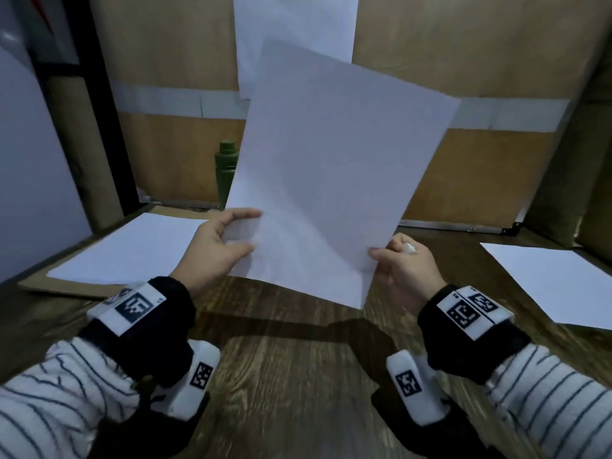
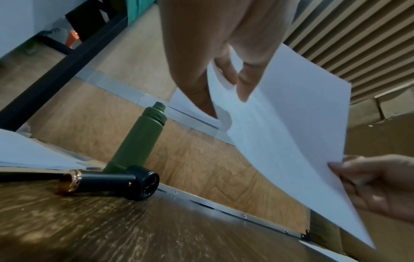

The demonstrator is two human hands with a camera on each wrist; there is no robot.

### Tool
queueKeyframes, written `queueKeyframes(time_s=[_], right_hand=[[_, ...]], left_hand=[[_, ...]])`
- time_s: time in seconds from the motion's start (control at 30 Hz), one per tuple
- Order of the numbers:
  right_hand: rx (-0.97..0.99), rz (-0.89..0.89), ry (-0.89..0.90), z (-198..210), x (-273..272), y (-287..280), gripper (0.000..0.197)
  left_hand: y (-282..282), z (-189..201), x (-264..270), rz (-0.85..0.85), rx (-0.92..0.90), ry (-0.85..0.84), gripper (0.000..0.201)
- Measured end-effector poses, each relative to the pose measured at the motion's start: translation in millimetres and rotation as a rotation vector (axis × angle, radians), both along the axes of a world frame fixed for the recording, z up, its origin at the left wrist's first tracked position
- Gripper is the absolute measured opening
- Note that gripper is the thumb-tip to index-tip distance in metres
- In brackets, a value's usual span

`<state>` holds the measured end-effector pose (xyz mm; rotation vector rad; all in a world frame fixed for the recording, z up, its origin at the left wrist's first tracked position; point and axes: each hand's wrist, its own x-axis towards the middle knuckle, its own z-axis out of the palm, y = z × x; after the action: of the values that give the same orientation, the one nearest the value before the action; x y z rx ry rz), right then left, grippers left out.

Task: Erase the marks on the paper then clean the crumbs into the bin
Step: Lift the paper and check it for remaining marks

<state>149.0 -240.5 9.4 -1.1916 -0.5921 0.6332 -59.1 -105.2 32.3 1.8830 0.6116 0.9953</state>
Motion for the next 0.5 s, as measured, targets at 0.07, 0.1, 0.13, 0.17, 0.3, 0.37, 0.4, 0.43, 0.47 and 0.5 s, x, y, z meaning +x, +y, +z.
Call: queueKeyframes(time_s=[0.07, 0.1, 0.13, 0.17, 0.3, 0.37, 0.4, 0.43, 0.47, 0.5], right_hand=[[0.053, -0.050, -0.035, 5, -1, 0, 0.045], [0.068, -0.079, -0.057, 6, -2, 0, 0.047], [0.073, -0.105, -0.074, 6, -2, 0, 0.047], [0.083, -0.138, -0.084, 6, -2, 1, 0.046], [0.128, -0.190, -0.062, 3, -2, 6, 0.045], [0.146, -0.190, -0.052, 1, -2, 8, 0.045], [0.148, -0.185, -0.046, -1, -3, 9, 0.045], [0.157, -0.169, -0.041, -2, -3, 9, 0.045], [0.164, -0.152, -0.035, -3, -5, 9, 0.045], [0.166, -0.139, -0.032, -5, -6, 9, 0.045]], left_hand=[[1, -6, 7, 0.132, -0.012, -0.132, 0.053], [0, -8, 12, 0.215, -0.066, -0.218, 0.064], [-1, -10, 16, 0.307, -0.148, -0.281, 0.076], [-3, -13, 21, 0.382, -0.252, -0.313, 0.088], [-19, -35, 40, 0.297, -0.742, -0.323, 0.128], [-33, -39, 52, 0.162, -0.877, -0.296, 0.121], [-38, -41, 58, 0.140, -0.881, -0.284, 0.110], [-43, -42, 65, 0.140, -0.839, -0.278, 0.101], [-46, -43, 72, 0.152, -0.788, -0.274, 0.095], [-47, -44, 77, 0.175, -0.737, -0.276, 0.092]])
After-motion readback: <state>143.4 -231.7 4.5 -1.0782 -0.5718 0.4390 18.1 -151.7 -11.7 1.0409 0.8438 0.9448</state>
